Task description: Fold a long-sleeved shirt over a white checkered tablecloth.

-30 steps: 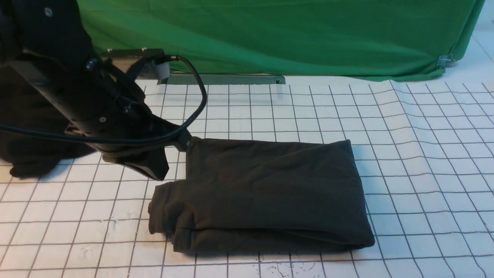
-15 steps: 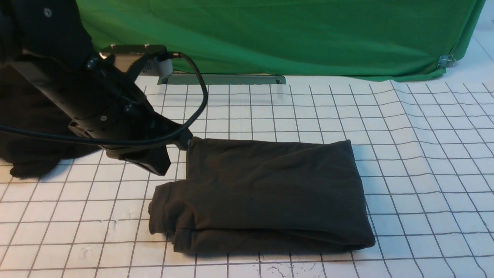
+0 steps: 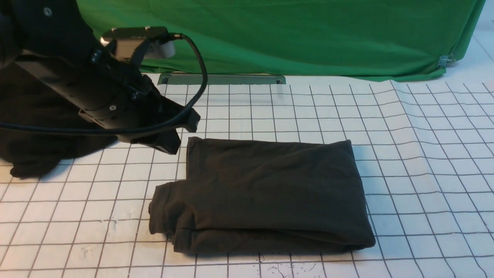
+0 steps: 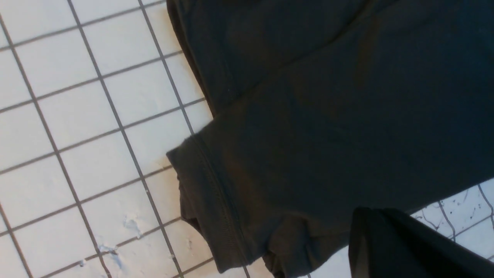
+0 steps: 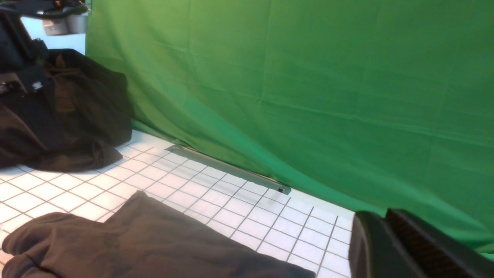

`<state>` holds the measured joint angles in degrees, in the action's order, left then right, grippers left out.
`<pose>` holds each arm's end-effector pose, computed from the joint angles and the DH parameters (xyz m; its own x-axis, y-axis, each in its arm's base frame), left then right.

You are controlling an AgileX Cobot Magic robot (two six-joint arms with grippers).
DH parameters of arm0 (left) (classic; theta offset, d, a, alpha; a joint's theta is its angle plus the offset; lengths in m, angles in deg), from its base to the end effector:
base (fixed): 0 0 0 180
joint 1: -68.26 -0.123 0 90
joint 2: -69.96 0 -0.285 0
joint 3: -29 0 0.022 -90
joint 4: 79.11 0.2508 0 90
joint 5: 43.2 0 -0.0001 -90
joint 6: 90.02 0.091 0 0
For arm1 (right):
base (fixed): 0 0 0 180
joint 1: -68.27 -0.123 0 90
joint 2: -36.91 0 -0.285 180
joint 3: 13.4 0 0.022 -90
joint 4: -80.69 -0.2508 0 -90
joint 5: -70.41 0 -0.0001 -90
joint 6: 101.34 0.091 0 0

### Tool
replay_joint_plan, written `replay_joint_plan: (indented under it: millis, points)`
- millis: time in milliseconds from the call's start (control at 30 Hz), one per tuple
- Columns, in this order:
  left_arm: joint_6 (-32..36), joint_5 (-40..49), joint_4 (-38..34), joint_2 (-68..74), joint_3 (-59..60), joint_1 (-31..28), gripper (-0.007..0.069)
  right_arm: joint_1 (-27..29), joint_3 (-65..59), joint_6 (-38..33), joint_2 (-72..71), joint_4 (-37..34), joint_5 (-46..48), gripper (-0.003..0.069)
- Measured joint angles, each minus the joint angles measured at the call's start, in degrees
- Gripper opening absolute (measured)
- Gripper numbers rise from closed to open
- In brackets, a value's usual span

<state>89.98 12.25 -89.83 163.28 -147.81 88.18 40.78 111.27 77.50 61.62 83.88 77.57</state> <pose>0.2877 -0.1191 0.3219 -0.8647 0.2012 -0.4603 0.3149 0.9309 -0.1848 0.0670 0.0341 0.3115 0.0777 -0.0446 -0.9960 -0.4509 0.8894 -0.0750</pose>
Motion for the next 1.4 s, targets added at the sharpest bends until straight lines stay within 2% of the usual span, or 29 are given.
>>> replay_joint_plan:
  millis: [200, 333, 600, 833, 1067, 1267, 1400]
  points:
    - [0.0, -0.07, 0.05, 0.0, 0.0, 0.0, 0.0001, 0.8, -5.63, 0.0, -4.26, 0.0, -0.39, 0.0048]
    - [0.0, -0.27, 0.05, 0.0, 0.0, 0.0, 0.0001, 4.34, -11.35, 0.0, -8.44, 0.82, 0.07, 0.0058]
    - [0.0, -0.21, -0.28, 0.0, 0.0, 0.0, 0.0001, 15.7, -21.19, 0.0, -15.44, 3.6, 2.22, 0.0073]
    - [0.0, 0.25, -1.08, -0.39, 0.05, 0.0, 0.0001, 22.91, -22.22, 0.0, -16.79, 3.96, 6.21, 0.0087]
    - [0.0, 3.1, -0.37, -6.43, 0.11, 0.0, 0.0001, 23.36, -22.22, 0.0, -16.79, 4.07, 6.47, 0.0103]
    - [0.0, 11.46, 1.48, -19.79, 0.32, 0.0, 0.0001, 23.36, -22.22, 0.0, -16.79, 4.07, 6.47, 0.0114]
    - [0.0, 11.9, 0.92, -31.07, 4.8, 0.0, 0.0001, 23.36, -22.22, 0.0, -16.79, 4.07, 6.52, 0.0117]
